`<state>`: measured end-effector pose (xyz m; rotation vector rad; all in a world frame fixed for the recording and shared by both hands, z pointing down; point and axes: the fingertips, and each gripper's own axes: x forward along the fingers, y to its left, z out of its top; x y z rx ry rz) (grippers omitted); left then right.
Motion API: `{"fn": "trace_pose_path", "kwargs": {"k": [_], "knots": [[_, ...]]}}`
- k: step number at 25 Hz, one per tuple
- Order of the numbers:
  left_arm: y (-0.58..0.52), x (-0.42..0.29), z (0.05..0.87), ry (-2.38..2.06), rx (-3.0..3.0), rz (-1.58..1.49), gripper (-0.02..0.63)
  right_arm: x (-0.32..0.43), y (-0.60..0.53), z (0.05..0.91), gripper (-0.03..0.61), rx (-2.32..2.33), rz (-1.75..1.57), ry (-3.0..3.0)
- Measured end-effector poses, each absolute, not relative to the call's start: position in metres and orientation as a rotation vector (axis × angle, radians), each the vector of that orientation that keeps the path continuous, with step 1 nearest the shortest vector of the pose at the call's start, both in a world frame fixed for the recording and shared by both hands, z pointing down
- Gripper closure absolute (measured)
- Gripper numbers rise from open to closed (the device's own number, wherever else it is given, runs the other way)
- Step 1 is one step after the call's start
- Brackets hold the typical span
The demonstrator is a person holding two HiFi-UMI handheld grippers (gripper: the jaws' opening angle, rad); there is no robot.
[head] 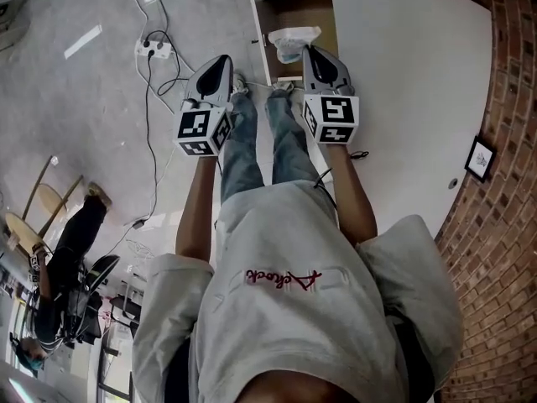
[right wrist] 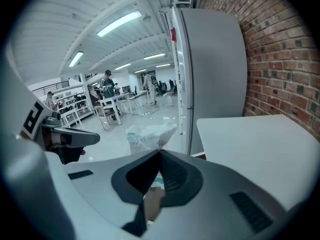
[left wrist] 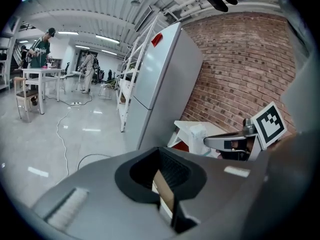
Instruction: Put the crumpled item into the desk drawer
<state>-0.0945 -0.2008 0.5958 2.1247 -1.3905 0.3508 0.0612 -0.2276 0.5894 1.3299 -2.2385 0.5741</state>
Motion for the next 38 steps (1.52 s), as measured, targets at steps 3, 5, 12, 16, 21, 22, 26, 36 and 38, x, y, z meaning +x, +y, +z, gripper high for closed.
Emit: {"fn": "trace_pose_path", "kwargs": {"k": [3,5,12,16,21,22,26,36,38], "knots": [[-0.187,-0.094,0.616,-1.370,2.106,0.363,0.604,0.059,-0.212,0.613,0.566,1.306,0.610,-2.212],[-0.180,-0.093,0.630,-1.355,2.089,0.364,0.604,0.056,-0.204,0.628,0.566,1.295,0.632,-2.193],[-0.153,-0.087,0.668,-1.306,2.027,0.366,0.604,0.056,-0.174,0.670,0.566,1.265,0.695,-2.128],[-0.146,-0.085,0.685,-1.293,2.013,0.361,0.604,0.054,-0.166,0.687,0.566,1.257,0.705,-2.113],[-0.144,-0.087,0.702,-1.286,2.012,0.353,0.604,0.051,-0.163,0.706,0.566,1.267,0.708,-2.101],[-0.145,-0.087,0.705,-1.286,2.012,0.353,0.604,0.051,-0.164,0.710,0.566,1.270,0.706,-2.100],[-0.155,-0.087,0.719,-1.280,2.029,0.345,0.604,0.054,-0.176,0.722,0.566,1.300,0.689,-2.094],[-0.172,-0.087,0.751,-1.253,2.101,0.371,0.604,0.061,-0.210,0.751,0.566,1.336,0.625,-2.091],[-0.177,-0.086,0.756,-1.251,2.099,0.358,0.604,0.061,-0.217,0.757,0.566,1.340,0.617,-2.087]]}}
